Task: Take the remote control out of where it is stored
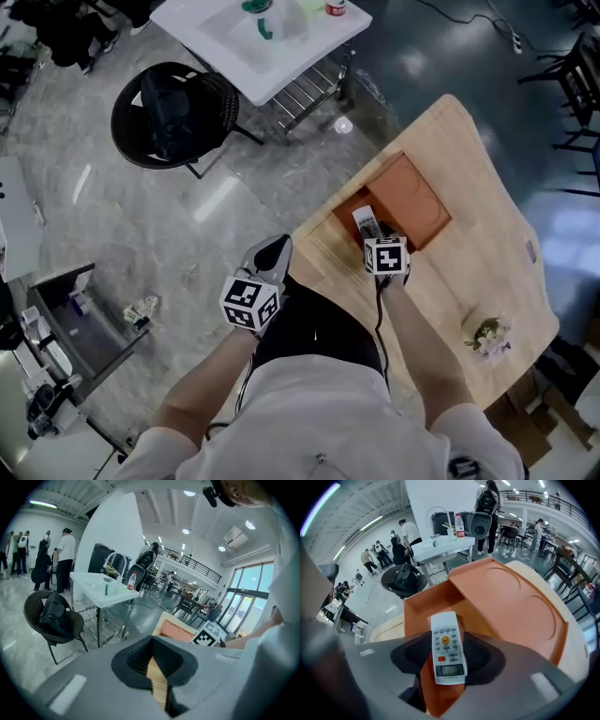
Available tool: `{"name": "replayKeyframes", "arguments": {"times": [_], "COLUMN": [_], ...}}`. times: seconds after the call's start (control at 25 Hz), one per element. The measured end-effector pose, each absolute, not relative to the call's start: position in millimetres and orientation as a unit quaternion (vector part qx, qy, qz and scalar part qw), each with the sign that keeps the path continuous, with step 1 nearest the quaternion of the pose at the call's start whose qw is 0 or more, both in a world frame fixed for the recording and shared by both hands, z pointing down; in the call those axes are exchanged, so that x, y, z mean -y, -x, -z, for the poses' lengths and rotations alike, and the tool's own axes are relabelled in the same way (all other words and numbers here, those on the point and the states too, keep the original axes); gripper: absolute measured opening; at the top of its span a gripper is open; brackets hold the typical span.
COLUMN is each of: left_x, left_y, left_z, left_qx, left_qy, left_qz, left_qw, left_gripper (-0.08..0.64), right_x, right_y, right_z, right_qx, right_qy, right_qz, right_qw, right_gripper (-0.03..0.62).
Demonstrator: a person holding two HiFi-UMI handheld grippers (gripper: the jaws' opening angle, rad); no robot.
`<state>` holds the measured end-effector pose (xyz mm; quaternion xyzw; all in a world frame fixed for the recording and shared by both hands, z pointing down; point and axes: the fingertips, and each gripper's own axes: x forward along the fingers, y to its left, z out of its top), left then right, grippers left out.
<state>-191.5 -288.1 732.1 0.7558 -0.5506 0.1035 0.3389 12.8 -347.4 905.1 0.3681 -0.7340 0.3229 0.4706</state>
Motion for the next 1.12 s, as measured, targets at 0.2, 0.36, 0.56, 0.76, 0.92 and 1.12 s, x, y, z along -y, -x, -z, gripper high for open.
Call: {"name": "replayKeyframes", "arguments": {"times": [0.2,0.36,0.56,0.76,0.92,1.12], "left_x": [277.8,277.7,276.7,273.6,274.5,278.6], "left_y": [200.2,198.9,198.5,191.9,183.3,170.0], "left_z": [-741.5,-745.4,-747.9,-741.5,-732.7,-712.4], "left_qx": [0.563,0.568,0.568,0.562,0.551,0.539], "left_qy": [-0.741,-0.736,-0.735,-0.739,-0.750,-0.766], "left_qz": [-0.104,-0.100,-0.099,-0.097,-0.101,-0.100], "left_qw": [0.350,0.356,0.358,0.358,0.351,0.335], "left_gripper": [0.000,0.000,0.000,0.000,0.000,0.000], "right_x": [339.2,342.2,340.3,338.9,344.3,338.8], "right_y": [-1.0,-5.2,-0.2,-3.8,-5.4,2.3], "right_z": [-929.5,-937.4,-939.5,-933.6,-914.0,-866.0], "right_qx": [0.723,0.716,0.720,0.725,0.741,0.766], "right_qy": [-0.337,-0.327,-0.315,-0.318,-0.335,-0.340], "right_qz": [-0.335,-0.304,-0.284,-0.283,-0.279,-0.275], "right_qw": [0.502,0.537,0.550,0.541,0.512,0.472], "right_gripper": [0.307,0.291,0.282,0.272,0.271,0.271]}}
